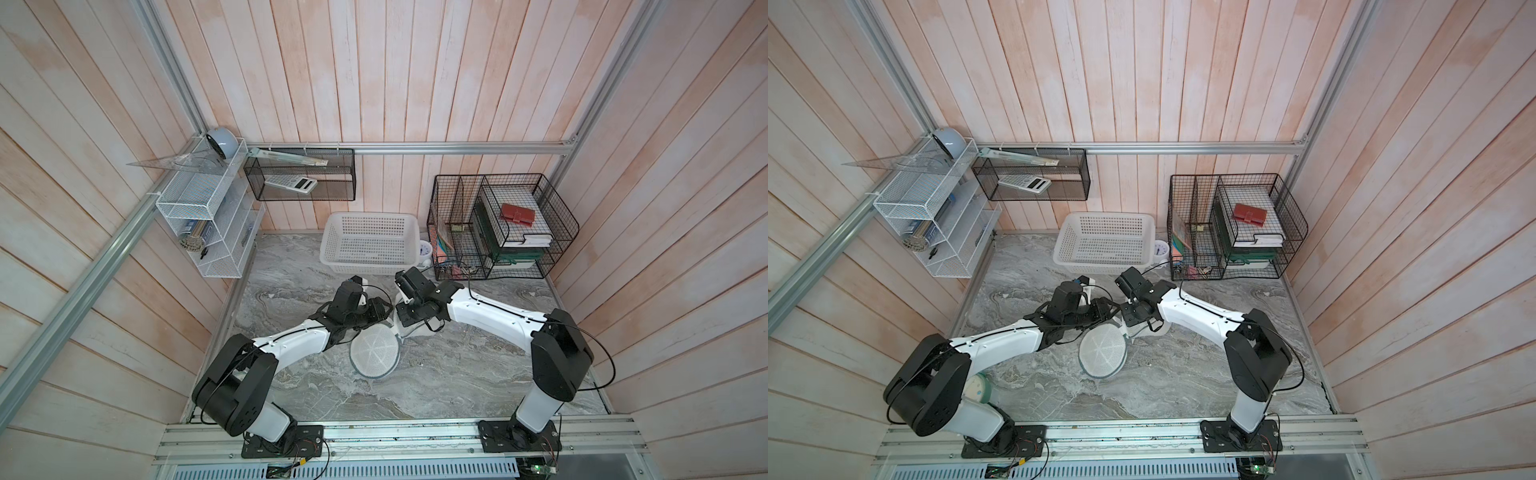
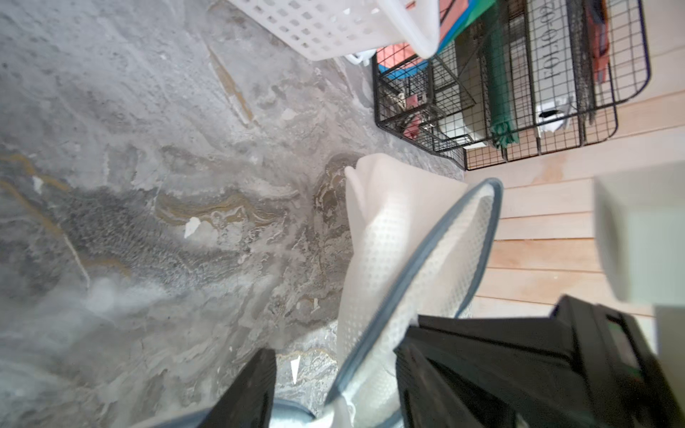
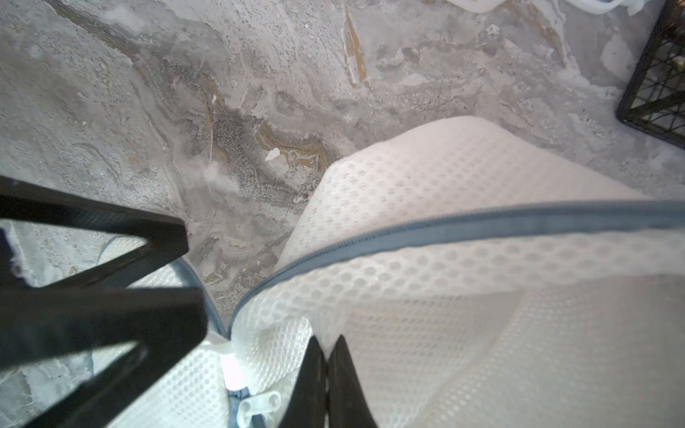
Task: Turn the laundry bag inside out
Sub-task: Turn over the laundry bag at the center of the board.
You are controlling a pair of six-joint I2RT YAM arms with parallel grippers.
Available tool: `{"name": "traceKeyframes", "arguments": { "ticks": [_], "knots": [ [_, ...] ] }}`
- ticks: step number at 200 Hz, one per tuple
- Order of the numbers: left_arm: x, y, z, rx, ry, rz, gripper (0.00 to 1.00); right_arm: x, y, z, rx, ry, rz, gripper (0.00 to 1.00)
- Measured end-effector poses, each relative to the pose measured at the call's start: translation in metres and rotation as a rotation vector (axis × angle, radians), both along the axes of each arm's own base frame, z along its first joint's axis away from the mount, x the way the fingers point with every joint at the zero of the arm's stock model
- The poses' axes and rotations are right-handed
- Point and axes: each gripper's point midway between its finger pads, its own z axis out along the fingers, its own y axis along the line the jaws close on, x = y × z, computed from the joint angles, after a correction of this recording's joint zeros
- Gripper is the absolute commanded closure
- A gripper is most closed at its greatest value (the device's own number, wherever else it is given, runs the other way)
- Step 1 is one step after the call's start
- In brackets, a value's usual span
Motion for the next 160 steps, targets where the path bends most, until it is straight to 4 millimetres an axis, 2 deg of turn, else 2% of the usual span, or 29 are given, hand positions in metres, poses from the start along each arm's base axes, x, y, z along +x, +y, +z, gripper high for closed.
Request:
{"name": "traceKeyframes", "arguments": {
  "ticks": [34, 51, 64, 91, 112, 133, 148, 160],
  "knots": [
    [-0.009, -0.013, -0.004, 0.019, -0.015, -0.062, 0.42, -0.005, 0.005, 0.000, 0.037, 0.037, 0.016, 1.00],
    [-0.010, -0.018, -0.010, 0.043, -0.008, -0.083, 0.48, -0.007, 0.007, 0.002, 0.054, 0.048, 0.017, 1.00],
    [-0.009, -0.018, -0.015, 0.061, -0.005, -0.090, 0.62, -0.008, 0.008, 0.006, 0.066, 0.046, 0.017, 1.00],
    [-0.008, -0.014, -0.019, 0.090, -0.008, -0.081, 1.00, -0.009, 0.009, 0.015, 0.094, 0.044, 0.024, 1.00],
    [-0.003, -0.007, -0.020, 0.099, -0.004, -0.057, 1.00, -0.011, 0.011, 0.021, 0.117, 0.046, 0.032, 1.00],
    [0.012, 0.010, -0.020, 0.080, 0.023, 0.011, 1.00, -0.015, 0.014, 0.031, 0.151, 0.046, 0.047, 1.00],
    [0.024, 0.025, -0.020, 0.046, 0.053, 0.066, 1.00, -0.018, 0.017, 0.044, 0.192, 0.036, 0.067, 1.00],
    [0.028, 0.029, -0.020, 0.014, 0.074, 0.078, 1.00, -0.018, 0.022, 0.057, 0.234, 0.012, 0.085, 1.00]
  ]
}}
